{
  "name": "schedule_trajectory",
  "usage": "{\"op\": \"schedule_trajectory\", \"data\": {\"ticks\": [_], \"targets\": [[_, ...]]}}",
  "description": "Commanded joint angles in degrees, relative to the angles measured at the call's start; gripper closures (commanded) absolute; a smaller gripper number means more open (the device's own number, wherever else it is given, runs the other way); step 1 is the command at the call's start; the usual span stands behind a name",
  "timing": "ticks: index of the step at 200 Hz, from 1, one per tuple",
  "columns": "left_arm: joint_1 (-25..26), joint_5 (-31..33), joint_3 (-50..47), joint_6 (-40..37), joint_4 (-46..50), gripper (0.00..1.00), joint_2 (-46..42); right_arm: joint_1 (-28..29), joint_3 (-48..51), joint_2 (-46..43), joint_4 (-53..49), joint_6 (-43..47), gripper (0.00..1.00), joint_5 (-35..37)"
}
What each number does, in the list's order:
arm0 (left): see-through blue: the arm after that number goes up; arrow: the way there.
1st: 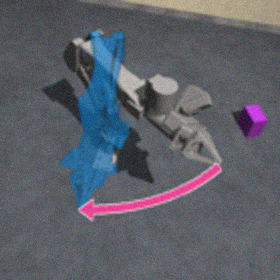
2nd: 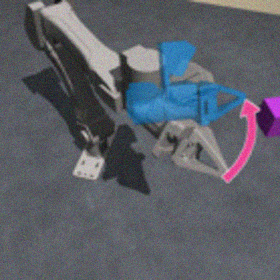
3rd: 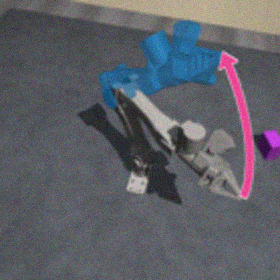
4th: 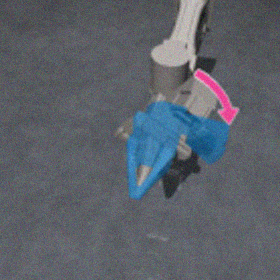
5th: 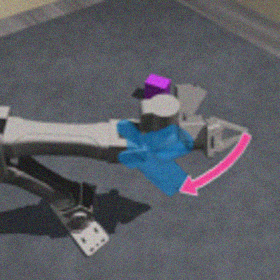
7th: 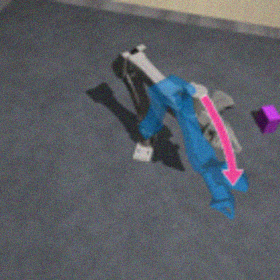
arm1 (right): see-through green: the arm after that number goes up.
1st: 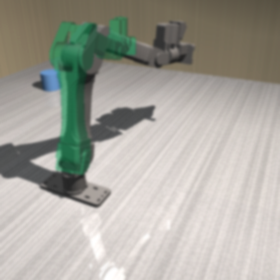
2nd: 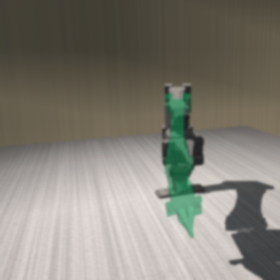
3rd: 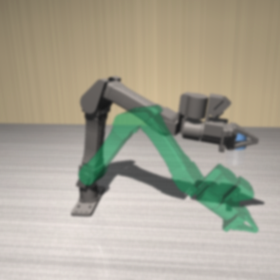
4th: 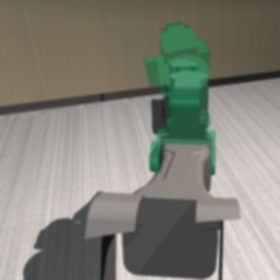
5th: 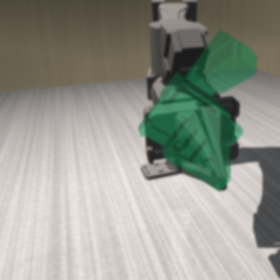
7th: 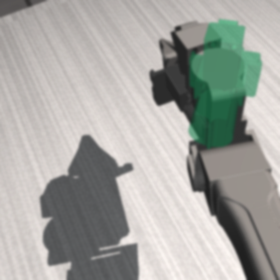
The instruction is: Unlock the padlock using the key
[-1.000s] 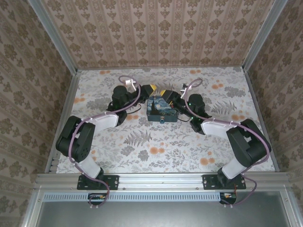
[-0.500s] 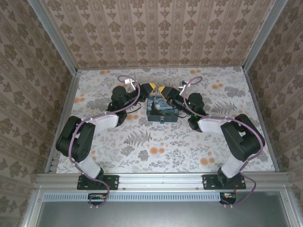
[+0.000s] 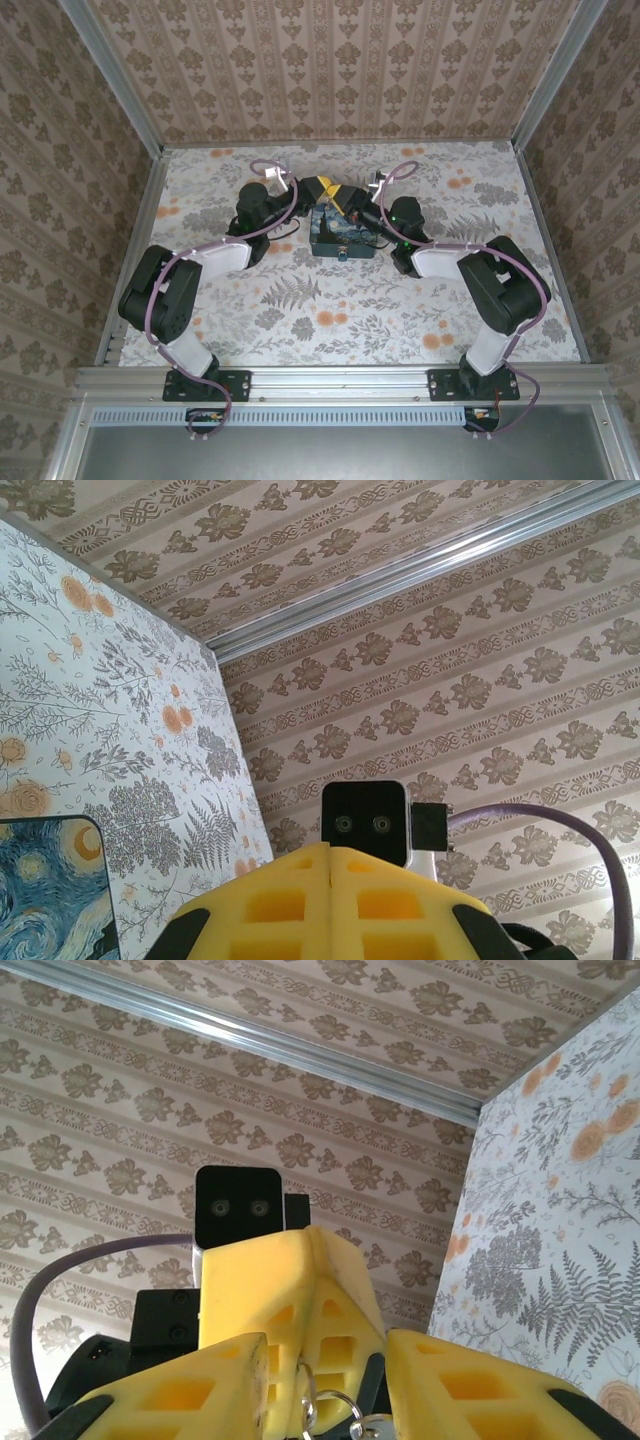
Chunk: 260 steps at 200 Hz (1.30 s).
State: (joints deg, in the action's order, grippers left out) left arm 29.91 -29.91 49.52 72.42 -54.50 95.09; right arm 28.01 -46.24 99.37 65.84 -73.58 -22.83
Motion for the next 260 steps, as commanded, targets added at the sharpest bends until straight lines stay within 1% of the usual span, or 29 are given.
{"op": "schedule_trajectory", "data": {"ticks": [1,53,82,98,176,201,210,246,252,260], "targets": [[0.24,0.47,0.73,-0.07,-2.29,1.00,0.58,0.51,-1.84,0.82,3.13,-0.33,0.63,-1.12],[0.24,0.64,0.79,-0.07,-2.34,1.00,0.72,1.08,-2.28,1.79,2.93,-0.53,0.69,-1.18],[0.32,0.65,0.83,0.09,-2.25,1.00,0.71,1.09,-2.63,2.42,2.92,-0.68,0.75,-0.92],[0.32,0.74,0.73,-0.08,-2.10,1.00,0.62,1.09,-2.65,2.88,3.38,-1.01,0.80,-0.93],[0.32,1.00,0.08,0.00,-2.98,1.00,0.80,1.19,-3.49,4.06,4.66,-2.68,0.81,-0.44],[0.50,1.26,-0.58,0.33,-3.81,1.00,0.63,1.17,-4.70,4.43,4.54,-2.95,0.92,-0.41],[0.50,1.36,-0.71,0.51,-3.80,1.00,0.54,1.20,-5.10,4.72,4.54,-3.14,1.00,-0.59],[0.43,1.37,-0.74,0.28,-3.51,1.00,0.29,0.84,-4.99,4.87,4.97,-3.43,1.00,-0.91],[0.13,1.43,-0.66,0.26,-3.34,0.93,0.14,0.68,-4.52,4.70,4.97,-3.29,1.00,-0.82],[-0.51,1.35,-0.90,0.52,-3.33,0.81,-0.26,0.21,-3.43,4.17,5.02,-3.04,1.00,-0.66]]}}
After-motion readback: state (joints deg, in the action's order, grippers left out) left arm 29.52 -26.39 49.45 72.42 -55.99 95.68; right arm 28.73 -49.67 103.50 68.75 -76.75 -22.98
